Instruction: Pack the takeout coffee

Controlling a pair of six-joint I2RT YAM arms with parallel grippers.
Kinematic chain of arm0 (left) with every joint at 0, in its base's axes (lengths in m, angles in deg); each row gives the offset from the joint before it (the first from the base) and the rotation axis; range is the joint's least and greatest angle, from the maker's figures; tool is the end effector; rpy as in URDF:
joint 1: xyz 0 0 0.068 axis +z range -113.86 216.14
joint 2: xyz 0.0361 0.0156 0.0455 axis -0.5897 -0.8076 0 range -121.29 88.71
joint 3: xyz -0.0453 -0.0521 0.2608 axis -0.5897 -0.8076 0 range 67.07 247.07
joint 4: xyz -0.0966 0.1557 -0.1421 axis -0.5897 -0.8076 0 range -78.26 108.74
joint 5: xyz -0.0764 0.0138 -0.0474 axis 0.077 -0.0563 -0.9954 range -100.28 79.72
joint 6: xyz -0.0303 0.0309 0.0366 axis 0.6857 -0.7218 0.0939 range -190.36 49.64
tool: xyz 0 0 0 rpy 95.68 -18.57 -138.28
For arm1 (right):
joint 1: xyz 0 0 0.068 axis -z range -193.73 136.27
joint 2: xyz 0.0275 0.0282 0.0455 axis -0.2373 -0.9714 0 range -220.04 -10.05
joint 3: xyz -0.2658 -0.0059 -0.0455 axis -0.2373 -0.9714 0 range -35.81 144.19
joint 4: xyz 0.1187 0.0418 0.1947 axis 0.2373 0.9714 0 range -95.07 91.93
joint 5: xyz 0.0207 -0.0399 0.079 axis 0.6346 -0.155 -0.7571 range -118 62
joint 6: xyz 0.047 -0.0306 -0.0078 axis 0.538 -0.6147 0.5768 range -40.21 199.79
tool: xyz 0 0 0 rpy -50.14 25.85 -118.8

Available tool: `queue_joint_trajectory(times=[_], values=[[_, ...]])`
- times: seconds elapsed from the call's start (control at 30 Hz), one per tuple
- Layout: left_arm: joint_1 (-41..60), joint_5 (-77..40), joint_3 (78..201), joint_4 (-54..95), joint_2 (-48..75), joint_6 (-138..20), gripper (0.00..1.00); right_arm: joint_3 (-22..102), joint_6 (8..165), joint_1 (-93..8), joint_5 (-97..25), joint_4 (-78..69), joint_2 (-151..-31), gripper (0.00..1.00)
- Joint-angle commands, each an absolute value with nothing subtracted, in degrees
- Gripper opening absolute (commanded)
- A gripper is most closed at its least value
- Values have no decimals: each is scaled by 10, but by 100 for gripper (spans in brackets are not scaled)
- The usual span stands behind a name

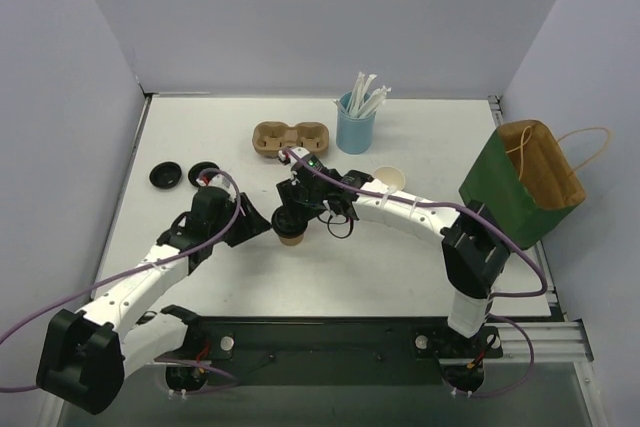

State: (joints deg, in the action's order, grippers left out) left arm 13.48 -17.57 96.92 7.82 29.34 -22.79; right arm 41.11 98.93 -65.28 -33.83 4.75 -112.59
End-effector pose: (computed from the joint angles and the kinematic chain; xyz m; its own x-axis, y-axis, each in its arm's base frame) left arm 0.1719 -0.0772 0.2115 -0.7517 -0.4797 -0.4527 -0.1241 0.7770 -0.6172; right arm 0.2375 0.3057 0.2643 -0.6129 -0.2475 -0.7504 -0.6665 0.6720 0.3228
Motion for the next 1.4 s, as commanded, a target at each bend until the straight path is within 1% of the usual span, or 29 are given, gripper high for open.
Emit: queue_joint_trajectory(times=[0.0, 0.1, 0.17, 0.37, 0.67, 1.1, 1.27, 1.37], values=[[149, -145, 1083, -73, 309, -302, 62, 387, 947, -649, -370, 162, -1168, 45], [156, -149, 1110, -76, 286, -331, 63, 398, 931, -648, -384, 167, -1167, 45], [157, -173, 1115, -56, 264, -341, 63, 401, 922, -648, -390, 170, -1168, 45], [157, -241, 1088, 30, 231, -363, 62, 407, 916, -648, -396, 173, -1168, 45], [158, -272, 1059, 98, 219, -368, 62, 411, 917, -649, -400, 173, -1174, 44], [158, -247, 1045, 126, 175, -375, 62, 415, 913, -651, -403, 172, -1176, 43], [155, -176, 1042, 78, 151, -364, 61, 412, 909, -651, -397, 172, -1186, 42], [149, -138, 1016, 65, 143, -342, 61, 390, 911, -652, -386, 162, -1189, 41]])
